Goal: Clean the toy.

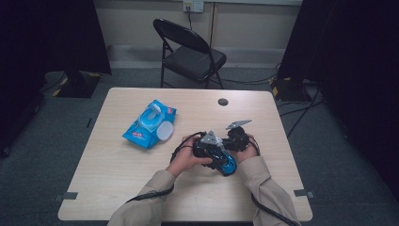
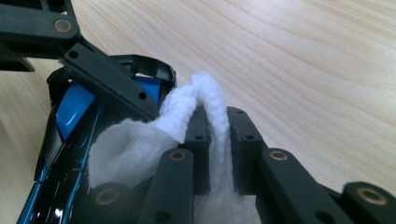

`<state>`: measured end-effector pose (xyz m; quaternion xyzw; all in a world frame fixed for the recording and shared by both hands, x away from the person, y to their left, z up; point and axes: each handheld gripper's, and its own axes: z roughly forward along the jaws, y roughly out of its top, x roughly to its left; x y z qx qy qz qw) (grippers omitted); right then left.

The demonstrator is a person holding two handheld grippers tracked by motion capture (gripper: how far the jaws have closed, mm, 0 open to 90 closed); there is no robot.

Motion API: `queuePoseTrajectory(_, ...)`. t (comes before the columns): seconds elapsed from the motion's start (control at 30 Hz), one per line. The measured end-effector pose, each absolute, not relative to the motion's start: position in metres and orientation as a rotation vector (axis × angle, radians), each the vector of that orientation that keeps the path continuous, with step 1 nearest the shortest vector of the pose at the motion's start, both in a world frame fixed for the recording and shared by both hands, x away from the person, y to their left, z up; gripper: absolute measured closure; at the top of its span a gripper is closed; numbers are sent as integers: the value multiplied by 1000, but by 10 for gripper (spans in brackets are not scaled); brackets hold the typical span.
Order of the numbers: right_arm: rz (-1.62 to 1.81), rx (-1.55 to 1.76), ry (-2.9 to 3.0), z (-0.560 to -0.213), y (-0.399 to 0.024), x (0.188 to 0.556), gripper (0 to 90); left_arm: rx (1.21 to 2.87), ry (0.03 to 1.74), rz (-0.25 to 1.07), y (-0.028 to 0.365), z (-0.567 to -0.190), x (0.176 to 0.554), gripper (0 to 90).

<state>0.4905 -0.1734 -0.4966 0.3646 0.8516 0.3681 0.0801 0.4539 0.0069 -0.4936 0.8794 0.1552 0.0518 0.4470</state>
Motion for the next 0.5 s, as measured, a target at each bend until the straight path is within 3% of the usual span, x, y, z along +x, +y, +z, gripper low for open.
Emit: queuePoseTrajectory(0.5,1132,1108,2523,-498,-160,506,806,2173,388,131,6,-494,452,131)
